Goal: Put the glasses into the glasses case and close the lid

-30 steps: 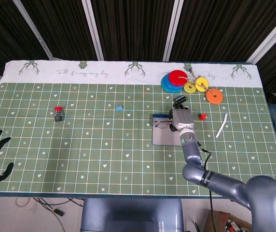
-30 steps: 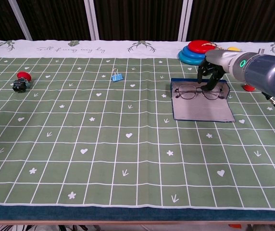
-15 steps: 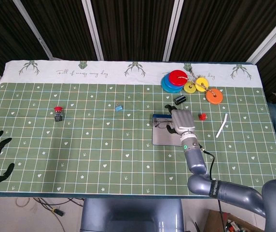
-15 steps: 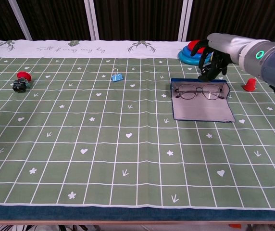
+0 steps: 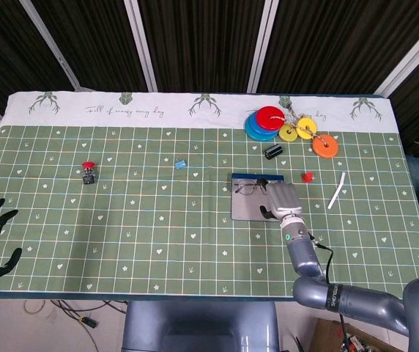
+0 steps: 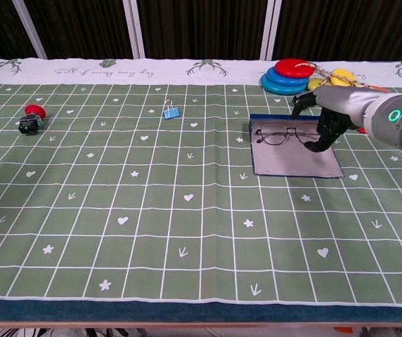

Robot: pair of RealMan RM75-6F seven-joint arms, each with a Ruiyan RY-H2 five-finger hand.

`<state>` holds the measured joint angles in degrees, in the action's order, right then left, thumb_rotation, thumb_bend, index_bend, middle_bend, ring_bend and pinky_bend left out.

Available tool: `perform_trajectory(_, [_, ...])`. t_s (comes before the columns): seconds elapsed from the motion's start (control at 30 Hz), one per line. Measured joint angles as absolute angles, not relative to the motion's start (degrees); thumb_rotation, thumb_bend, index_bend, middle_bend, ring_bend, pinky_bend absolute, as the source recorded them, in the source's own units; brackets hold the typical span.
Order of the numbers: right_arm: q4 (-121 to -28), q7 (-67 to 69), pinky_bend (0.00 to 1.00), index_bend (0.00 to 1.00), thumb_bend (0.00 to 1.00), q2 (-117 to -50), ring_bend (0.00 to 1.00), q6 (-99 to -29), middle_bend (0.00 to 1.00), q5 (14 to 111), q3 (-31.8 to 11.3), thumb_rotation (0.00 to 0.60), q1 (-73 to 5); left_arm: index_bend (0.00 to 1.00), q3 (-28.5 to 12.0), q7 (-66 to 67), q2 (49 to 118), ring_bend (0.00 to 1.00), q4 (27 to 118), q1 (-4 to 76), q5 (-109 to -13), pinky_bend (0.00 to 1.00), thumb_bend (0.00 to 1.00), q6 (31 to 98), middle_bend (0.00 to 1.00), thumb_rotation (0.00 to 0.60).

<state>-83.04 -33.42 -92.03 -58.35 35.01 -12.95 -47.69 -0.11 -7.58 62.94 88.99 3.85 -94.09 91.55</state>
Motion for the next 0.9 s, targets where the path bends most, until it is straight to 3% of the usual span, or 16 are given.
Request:
perform_trajectory(0.23, [-81.5,-34.7,1.0,0.25,0.59,-92.8,1.0,-56.5,0.94,33.2,-12.5,0.6,-48.5,0.15,-0.2,-7.8,62.9,0.0,88.9,3.9,-93.9,0.0,0.34,91.5,0.0,0.6])
perform_trajectory(0.9, [-78.8,-35.3,1.0,0.25,0.59,-94.0,1.0,-55.3,0.93,30.7,-12.6,0.6,-49.2,0.15,-0.2,-7.7,62.9,0.0,88.9,4.0,-93.8,0.0,0.34,91.3,0.0,0.6])
